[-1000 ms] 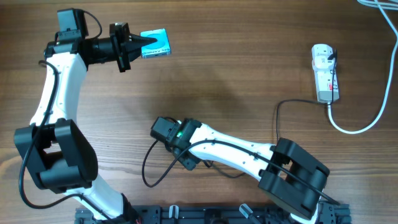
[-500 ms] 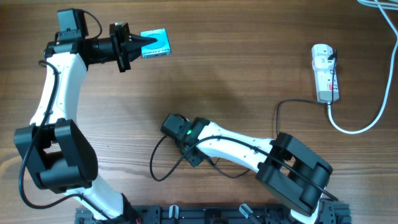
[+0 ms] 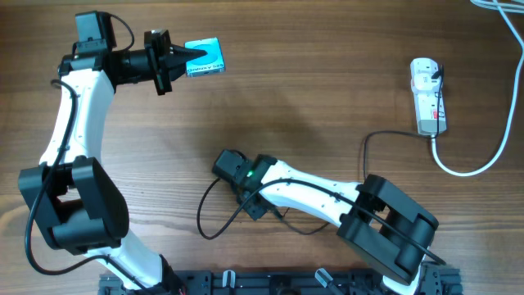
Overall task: Plug charger to phone and switch on socket
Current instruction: 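Grasp the black USB-C cable plug with the right gripper, then lift the cable plug with the right gripper toward the phone's bottom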
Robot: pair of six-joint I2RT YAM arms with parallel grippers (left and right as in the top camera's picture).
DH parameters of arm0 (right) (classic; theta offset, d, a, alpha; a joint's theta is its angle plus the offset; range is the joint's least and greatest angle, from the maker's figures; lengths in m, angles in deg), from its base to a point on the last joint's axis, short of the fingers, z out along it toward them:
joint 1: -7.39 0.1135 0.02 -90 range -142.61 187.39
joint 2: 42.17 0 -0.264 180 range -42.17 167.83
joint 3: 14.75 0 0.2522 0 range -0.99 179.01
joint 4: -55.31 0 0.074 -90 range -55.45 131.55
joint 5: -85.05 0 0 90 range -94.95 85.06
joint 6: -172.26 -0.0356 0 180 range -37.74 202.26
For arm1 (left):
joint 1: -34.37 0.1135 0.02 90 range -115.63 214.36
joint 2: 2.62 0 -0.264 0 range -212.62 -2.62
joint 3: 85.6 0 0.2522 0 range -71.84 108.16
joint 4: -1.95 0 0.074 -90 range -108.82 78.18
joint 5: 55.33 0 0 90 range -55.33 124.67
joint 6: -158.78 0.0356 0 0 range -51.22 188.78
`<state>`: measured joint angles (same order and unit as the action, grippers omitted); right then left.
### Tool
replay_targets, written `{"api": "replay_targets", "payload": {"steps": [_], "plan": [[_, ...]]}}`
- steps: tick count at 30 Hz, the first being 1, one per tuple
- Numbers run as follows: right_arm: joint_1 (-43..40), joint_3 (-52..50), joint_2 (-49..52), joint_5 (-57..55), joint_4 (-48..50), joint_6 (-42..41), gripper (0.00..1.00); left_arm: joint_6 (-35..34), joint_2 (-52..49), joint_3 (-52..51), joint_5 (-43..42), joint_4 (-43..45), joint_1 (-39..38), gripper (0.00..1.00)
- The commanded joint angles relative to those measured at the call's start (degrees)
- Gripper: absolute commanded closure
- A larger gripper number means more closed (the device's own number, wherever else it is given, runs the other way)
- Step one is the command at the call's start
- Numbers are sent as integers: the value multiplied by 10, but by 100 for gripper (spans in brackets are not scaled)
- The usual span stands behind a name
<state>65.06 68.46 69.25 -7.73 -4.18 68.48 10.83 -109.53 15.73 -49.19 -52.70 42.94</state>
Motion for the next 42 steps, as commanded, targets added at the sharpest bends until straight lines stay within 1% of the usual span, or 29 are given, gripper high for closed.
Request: {"api": "replay_targets", "payload": {"steps": [1, 2, 4, 5, 6, 11, 16, 19, 24, 27, 28, 30, 35, 36, 39, 40, 42], "plan": [[0, -16, 8, -8, -3, 1, 70, 9, 16, 2, -16, 2, 1, 96], [0, -16, 8, -8, -3, 1, 72, 9, 16, 2, -16, 2, 1, 96], [0, -16, 8, -8, -4, -2, 73, 9, 16, 2, -16, 2, 1, 96], [0, -16, 8, -8, -4, -2, 72, 9, 16, 2, -16, 2, 1, 96], [0, -16, 8, -8, -5, -2, 69, 9, 16, 2, -16, 2, 1, 96], [0, -16, 8, -8, -8, -2, 69, 9, 16, 2, -16, 2, 1, 96], [0, -17, 8, -8, -9, -2, 73, 9, 16, 2, -16, 2, 1, 96], [0, -18, 8, -8, -7, -1, 74, 9, 16, 2, -16, 2, 1, 96], [0, -19, 8, -8, -7, -2, 78, 9, 16, 2, -16, 2, 1, 96], [0, -19, 8, -7, -7, -4, 86, 9, 16, 2, -16, 2, 1, 96], [0, -19, 8, -8, -5, -7, 91, 9, 16, 2, -16, 2, 1, 96], [0, -19, 8, -6, -5, -14, 94, 9, 16, 2, -16, 2, 1, 96], [0, -7, 6, 37, -6, -14, 96, 9, 16, 2, -16, 2, 1, 96], [0, -1, 2, 54, -5, -15, 96, 14, 16, 2, -16, 2, 0, 96], [-5, 17, -28, 100, 0, -33, 96, 66, 16, 2, -17, 2, -1, 96], [-10, 20, -44, 119, 0, -34, 96, 81, 16, 2, -18, 2, -1, 96], [-26, 21, -100, 162, -7, -72, 96, 105, 16, 2, -18, 4, -1, 96]]}}
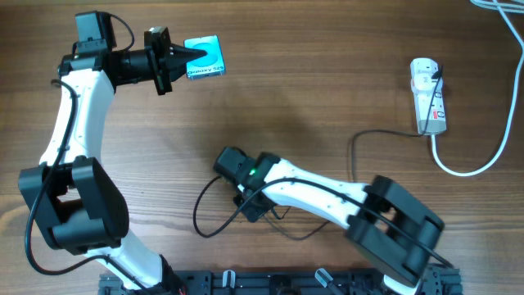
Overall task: Plug charger to phone and switch on socket
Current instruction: 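Lift the cable plug with the right gripper toward the phone's bottom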
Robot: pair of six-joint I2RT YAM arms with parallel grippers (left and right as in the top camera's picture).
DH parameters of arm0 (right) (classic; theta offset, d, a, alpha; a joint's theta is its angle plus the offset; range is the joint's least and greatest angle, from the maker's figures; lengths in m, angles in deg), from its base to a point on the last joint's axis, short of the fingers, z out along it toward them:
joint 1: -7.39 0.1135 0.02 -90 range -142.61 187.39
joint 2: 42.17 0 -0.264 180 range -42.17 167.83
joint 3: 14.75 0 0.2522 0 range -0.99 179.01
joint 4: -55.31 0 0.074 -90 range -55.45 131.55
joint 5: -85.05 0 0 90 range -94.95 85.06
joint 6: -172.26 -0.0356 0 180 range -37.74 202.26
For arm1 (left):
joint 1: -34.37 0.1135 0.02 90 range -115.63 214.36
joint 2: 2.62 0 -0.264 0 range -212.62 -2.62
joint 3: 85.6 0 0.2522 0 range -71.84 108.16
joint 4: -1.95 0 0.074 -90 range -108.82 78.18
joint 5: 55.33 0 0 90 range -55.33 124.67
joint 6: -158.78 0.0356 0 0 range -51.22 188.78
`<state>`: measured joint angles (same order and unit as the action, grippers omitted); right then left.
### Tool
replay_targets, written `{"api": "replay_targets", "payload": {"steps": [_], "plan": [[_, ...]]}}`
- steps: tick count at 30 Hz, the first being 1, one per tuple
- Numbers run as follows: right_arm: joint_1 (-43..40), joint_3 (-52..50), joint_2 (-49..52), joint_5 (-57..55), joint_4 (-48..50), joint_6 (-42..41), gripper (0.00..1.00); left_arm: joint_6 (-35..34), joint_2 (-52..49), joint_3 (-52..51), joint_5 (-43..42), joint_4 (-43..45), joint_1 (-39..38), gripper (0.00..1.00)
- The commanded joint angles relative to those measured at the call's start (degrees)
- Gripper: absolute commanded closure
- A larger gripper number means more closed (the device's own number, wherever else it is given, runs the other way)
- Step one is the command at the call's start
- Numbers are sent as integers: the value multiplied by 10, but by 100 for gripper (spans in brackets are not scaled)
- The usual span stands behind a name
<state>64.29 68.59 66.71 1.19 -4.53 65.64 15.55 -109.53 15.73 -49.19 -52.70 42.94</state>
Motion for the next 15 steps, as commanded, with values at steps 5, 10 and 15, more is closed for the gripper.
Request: {"api": "replay_targets", "payload": {"steps": [5, 10, 15], "plan": [[-26, 20, -206, 99, -22, -55, 96, 113, 16, 2, -18, 24, -1, 96], [-26, 20, -275, 101, -28, -99, 96, 210, 41, 2, -17, 34, -21, 96], [-26, 20, -296, 81, -8, -136, 96, 246, 140, 2, 114, 47, -65, 96]]}}
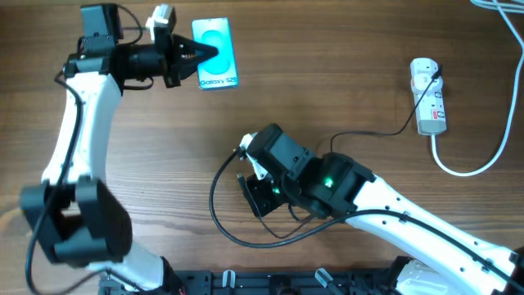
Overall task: Plug charger to phone and switch on socket
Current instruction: 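Lift the cable plug with the right gripper toward the phone's bottom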
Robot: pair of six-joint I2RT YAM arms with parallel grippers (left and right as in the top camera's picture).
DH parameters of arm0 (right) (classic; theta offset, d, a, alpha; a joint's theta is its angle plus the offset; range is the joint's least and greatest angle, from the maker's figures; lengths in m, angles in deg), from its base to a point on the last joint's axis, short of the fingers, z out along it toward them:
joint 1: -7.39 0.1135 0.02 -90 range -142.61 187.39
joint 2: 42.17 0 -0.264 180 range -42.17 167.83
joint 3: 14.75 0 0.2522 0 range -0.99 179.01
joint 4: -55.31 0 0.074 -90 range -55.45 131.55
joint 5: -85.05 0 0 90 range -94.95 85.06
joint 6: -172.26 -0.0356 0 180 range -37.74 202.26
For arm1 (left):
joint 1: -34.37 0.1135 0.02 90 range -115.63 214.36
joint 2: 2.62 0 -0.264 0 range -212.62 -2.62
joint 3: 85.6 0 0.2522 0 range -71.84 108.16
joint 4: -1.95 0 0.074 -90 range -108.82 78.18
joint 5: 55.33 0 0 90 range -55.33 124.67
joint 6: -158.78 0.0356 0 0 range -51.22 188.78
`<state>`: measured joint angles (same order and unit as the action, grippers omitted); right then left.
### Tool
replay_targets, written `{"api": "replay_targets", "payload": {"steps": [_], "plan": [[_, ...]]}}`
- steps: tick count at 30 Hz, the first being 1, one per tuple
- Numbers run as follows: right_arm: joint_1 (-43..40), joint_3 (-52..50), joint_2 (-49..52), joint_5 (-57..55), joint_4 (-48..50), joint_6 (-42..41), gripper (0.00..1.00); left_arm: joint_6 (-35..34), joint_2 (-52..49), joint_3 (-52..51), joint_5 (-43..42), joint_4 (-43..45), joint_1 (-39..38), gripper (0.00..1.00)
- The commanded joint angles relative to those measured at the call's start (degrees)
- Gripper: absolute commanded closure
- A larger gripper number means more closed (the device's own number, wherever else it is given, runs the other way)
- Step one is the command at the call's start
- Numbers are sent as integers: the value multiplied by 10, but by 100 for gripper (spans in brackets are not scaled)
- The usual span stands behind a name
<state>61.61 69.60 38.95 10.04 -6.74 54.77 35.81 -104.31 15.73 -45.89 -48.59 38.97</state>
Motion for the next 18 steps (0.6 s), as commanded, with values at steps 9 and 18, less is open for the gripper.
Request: {"api": "replay_targets", "payload": {"steps": [9, 18], "plan": [[1, 11, -114, -86, 31, -57, 96, 77, 182, 2, 247, -32, -68, 96], [1, 11, -134, -111, 59, -57, 96, 103, 182, 2, 203, -55, -114, 96]]}}
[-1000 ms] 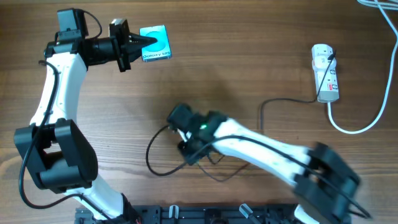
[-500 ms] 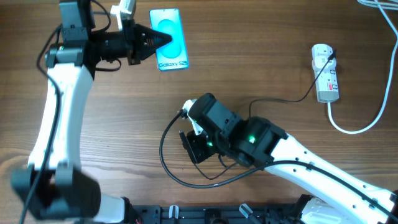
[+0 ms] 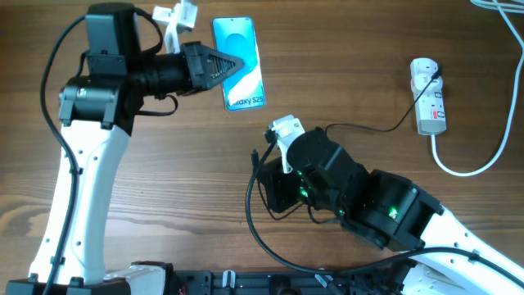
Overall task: Plug charger to phone and switch on socket
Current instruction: 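Lift the cable plug with the right gripper toward the phone's bottom, then push the USB-C plug up into the phone's bottom port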
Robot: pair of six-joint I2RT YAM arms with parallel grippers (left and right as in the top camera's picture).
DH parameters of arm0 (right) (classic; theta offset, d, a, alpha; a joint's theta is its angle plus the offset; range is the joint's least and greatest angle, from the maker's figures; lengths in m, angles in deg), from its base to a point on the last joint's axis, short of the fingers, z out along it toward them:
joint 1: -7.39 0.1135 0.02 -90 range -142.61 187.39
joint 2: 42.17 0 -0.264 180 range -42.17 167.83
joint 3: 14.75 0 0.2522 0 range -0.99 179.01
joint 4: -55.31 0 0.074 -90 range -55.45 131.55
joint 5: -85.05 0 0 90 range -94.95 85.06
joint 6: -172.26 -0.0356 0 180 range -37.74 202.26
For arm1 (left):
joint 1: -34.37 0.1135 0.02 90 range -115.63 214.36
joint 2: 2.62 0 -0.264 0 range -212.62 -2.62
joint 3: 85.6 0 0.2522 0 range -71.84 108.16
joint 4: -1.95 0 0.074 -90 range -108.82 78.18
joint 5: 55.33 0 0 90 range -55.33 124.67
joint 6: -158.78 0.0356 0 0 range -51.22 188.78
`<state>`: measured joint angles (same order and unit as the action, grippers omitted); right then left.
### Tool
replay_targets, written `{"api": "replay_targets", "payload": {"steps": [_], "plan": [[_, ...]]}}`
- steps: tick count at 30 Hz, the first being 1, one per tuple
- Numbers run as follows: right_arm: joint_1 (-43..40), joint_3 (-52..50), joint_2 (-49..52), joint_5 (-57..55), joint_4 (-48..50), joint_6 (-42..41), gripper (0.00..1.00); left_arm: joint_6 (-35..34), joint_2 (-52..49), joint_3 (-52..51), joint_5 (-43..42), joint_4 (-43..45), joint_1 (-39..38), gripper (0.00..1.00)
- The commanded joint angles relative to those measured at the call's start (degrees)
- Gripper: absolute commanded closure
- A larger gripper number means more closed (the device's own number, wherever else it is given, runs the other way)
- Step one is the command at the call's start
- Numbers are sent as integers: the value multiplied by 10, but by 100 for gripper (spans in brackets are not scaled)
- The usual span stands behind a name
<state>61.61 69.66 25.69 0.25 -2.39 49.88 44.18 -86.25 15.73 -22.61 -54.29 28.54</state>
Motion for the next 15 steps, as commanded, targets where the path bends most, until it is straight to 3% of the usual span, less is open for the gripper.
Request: {"api": "replay_targets", "payload": {"steps": [1, 15], "plan": [[1, 10, -2, -20, 17, -7, 96, 26, 2, 2, -29, 2, -9, 96], [1, 10, -2, -46, 60, -10, 96, 61, 2, 2, -30, -37, -39, 96]]}}
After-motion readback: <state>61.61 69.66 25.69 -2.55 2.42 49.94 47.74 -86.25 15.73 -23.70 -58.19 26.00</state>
